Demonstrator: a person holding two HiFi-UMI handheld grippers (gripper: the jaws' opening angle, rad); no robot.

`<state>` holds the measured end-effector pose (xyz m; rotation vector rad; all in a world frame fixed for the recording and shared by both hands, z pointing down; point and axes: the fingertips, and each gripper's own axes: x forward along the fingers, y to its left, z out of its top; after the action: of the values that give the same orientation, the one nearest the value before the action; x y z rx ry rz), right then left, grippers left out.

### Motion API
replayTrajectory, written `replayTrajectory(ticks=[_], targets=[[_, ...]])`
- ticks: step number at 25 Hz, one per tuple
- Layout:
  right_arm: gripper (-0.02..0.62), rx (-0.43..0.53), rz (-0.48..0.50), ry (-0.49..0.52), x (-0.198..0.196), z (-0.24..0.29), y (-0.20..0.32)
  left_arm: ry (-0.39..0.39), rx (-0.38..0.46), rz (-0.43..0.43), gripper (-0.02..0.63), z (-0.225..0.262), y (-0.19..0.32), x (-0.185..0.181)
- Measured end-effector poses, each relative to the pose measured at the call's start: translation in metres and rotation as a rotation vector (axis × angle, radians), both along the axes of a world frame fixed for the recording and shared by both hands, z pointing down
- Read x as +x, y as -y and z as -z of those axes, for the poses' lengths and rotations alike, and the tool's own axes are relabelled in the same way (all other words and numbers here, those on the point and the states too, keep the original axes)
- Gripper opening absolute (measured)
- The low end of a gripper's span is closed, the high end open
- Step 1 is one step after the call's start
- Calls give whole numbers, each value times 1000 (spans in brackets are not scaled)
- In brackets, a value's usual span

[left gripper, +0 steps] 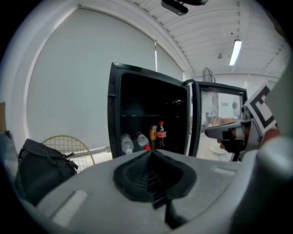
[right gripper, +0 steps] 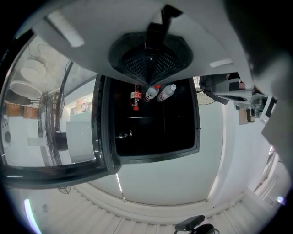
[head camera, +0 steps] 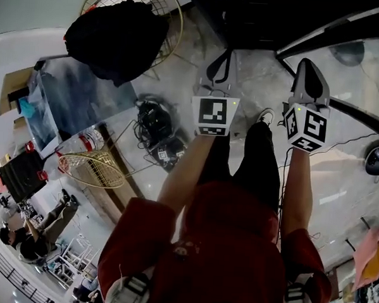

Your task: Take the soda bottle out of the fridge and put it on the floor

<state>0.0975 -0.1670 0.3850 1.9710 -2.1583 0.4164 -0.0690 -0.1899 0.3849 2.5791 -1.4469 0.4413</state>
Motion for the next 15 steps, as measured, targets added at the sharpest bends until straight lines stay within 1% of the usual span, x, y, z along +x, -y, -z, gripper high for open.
replayTrajectory(ticks=[4,7,9,11,13,15], targets=[[0,7,-11,-2,6,-34,9,-1,30,7,0,-27,10,3],[0,20,-29,-2,7,-60,11,-5,36,5,0,-54,9,4],[0,25,-22,-14,5,-79,13,-15,52,21,0,-71,9,2],[0,19,-8,-44,2,-99,18,-1,57,27,0,-93,13,4],[0,8,16,-81,-4,-121,19,21,43,22,0,-120,13,4],[0,-14,37,-83,-14,-145,14,18,12,37,0,-146,9,0]])
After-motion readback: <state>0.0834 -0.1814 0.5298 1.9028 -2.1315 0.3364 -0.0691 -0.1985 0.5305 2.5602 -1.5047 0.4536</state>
